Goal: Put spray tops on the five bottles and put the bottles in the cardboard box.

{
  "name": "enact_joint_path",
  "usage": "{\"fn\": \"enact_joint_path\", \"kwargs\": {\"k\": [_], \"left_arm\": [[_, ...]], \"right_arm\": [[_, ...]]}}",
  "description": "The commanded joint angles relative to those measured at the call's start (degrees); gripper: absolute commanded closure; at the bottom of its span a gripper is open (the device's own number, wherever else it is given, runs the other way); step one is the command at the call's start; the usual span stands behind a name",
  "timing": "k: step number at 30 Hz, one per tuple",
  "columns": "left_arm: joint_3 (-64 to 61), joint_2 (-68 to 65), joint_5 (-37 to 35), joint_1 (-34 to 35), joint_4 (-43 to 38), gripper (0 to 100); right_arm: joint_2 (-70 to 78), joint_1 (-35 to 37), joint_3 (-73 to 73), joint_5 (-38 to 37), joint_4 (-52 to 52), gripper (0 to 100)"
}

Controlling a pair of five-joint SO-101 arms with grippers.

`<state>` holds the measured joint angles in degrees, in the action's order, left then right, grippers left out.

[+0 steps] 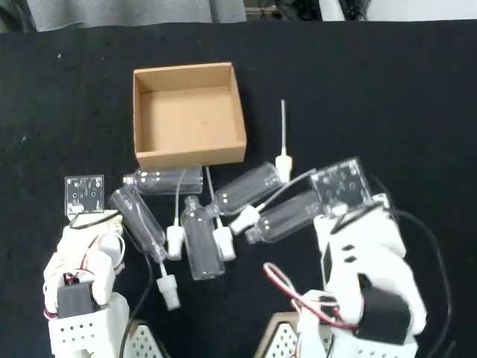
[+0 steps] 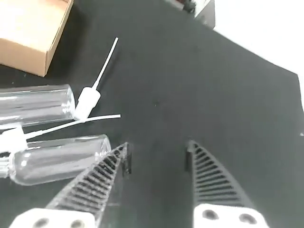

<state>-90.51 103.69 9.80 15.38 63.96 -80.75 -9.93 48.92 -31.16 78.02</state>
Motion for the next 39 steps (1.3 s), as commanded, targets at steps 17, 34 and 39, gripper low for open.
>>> {"fn": "enact_joint_path", "kwargs": {"k": [17,34,39], "left_arm": [[1.0,0.4,0.4,0.1,-3.9,97],[1.0,0.4,0.4,0.1,-3.9,97],[1.0,0.4,0.4,0.1,-3.9,97]], "right_arm": [[22.3,18.8,-12.9,-4.7,16.3,75.1],[34.5,22.0,-12.5,-17.8,14.6,75.0],[34.6,26.5,-10.4,-18.2,12.1,75.0]]}}
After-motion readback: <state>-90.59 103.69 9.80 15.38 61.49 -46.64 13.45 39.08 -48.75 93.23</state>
